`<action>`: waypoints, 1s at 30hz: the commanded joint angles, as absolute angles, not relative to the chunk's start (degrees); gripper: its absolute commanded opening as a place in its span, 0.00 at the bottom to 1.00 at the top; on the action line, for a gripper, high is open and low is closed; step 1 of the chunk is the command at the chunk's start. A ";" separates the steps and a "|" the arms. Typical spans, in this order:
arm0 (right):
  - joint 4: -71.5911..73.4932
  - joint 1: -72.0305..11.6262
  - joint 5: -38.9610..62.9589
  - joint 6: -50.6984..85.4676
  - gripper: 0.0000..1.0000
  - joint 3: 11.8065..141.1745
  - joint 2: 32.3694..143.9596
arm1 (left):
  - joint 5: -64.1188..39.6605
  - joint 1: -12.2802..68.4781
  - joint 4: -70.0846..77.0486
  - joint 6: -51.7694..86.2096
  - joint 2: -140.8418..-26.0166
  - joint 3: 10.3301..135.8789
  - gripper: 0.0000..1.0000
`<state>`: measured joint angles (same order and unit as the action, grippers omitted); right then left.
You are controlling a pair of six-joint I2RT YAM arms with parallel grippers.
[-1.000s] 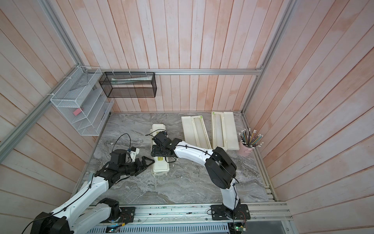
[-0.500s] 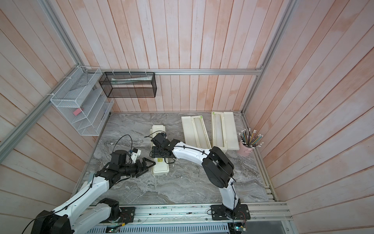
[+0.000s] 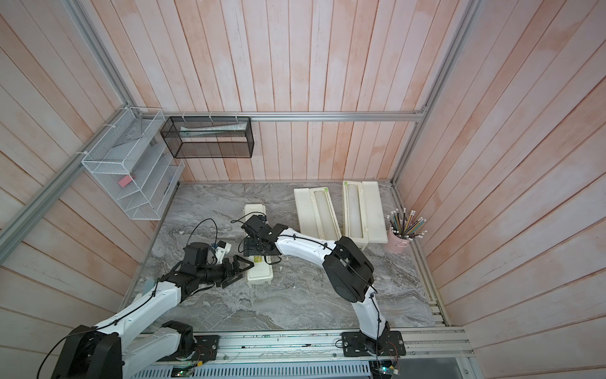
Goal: Put plastic wrap rolls into dispensers
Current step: Close the lid on the plastic wrap cutting box.
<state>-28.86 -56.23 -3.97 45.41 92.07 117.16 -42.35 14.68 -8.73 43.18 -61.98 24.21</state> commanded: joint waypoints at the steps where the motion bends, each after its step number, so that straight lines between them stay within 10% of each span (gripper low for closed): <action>1: -29.33 -56.86 -3.01 44.98 0.89 94.91 118.30 | -42.73 14.84 -7.22 43.14 -63.00 23.60 0.99; 30: -34.41 -57.39 -1.55 43.33 0.93 102.46 123.00 | -37.92 16.61 -4.85 41.88 -67.62 22.72 0.89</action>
